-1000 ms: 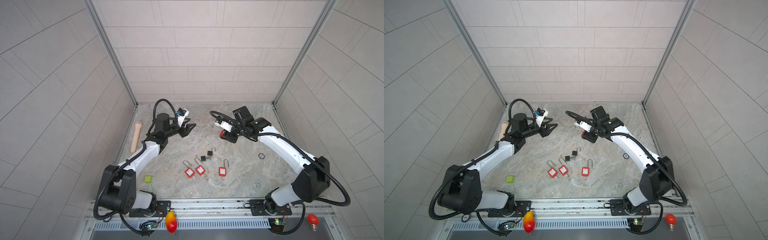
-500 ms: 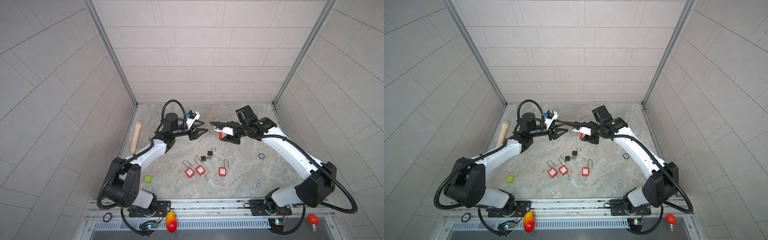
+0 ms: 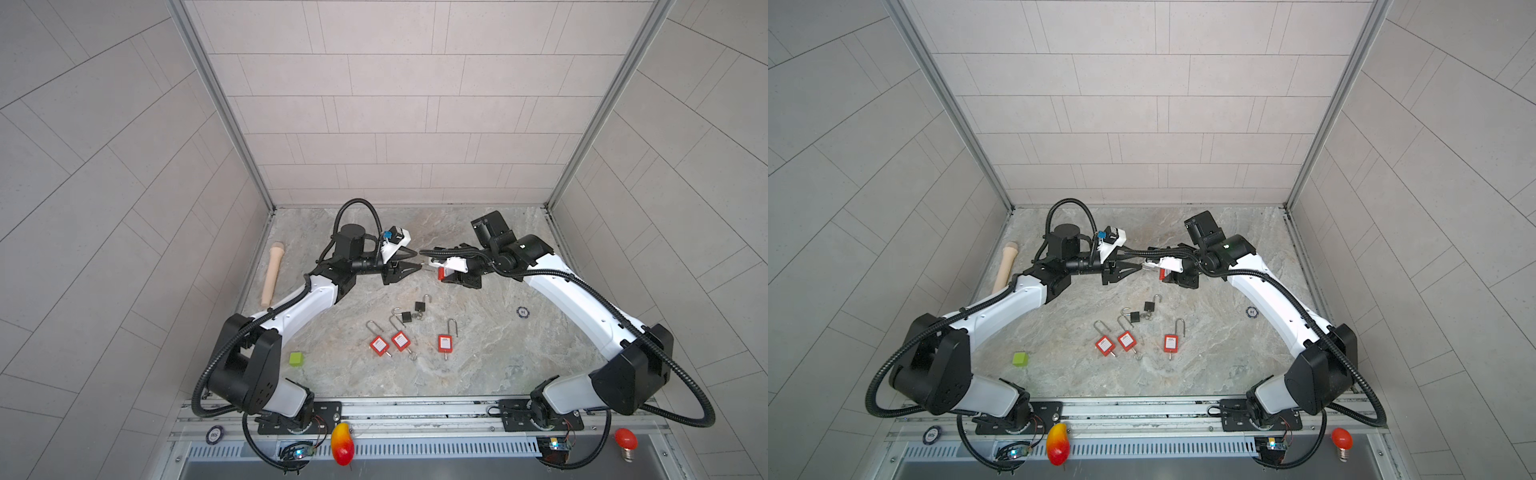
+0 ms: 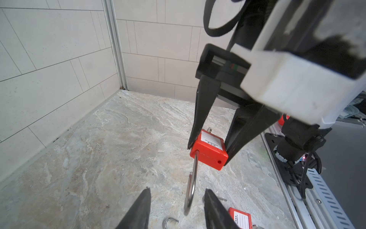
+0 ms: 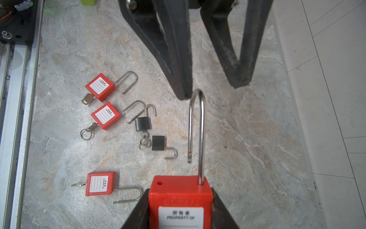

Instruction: Lock with the key

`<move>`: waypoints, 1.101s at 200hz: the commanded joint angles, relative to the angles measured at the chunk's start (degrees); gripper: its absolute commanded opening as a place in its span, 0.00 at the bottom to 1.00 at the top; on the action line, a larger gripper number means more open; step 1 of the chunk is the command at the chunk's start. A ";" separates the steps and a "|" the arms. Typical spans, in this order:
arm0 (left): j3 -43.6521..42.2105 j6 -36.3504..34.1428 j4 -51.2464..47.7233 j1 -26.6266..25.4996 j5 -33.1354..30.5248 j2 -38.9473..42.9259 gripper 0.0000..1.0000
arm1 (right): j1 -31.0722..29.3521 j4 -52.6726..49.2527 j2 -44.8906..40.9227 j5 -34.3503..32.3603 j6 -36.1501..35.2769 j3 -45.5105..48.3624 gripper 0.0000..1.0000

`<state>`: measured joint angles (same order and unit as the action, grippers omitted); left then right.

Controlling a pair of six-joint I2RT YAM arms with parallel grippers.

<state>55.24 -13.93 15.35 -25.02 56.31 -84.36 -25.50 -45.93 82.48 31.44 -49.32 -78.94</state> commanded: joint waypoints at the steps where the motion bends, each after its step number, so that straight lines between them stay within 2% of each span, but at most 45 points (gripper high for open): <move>1: 2.13 -4.24 -2.86 -0.66 0.22 0.25 0.45 | -0.17 -1.18 -1.43 1.69 -2.02 -1.65 0.30; 48: 3.09 -6.00 -4.19 -1.53 0.22 -0.63 0.36 | -0.52 -1.11 -0.91 1.52 -2.50 -2.19 0.29; 139: 4.30 -6.41 -4.13 -2.14 1.01 -2.22 0.26 | -0.52 -1.95 -0.20 1.41 -3.41 -3.50 0.29; 166: 4.59 -6.28 -4.16 -2.23 1.35 -2.55 0.20 | -0.54 -1.98 0.14 1.25 -3.50 -4.01 0.29; 220: 4.83 -6.15 -4.28 -2.58 1.62 -2.35 0.19 | -0.52 -2.35 0.93 0.29 -3.99 -4.65 0.28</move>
<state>58.06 -19.00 10.79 -27.20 56.53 -86.70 -25.78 -47.22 83.18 31.33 -51.86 -81.58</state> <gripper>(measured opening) 0.195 0.423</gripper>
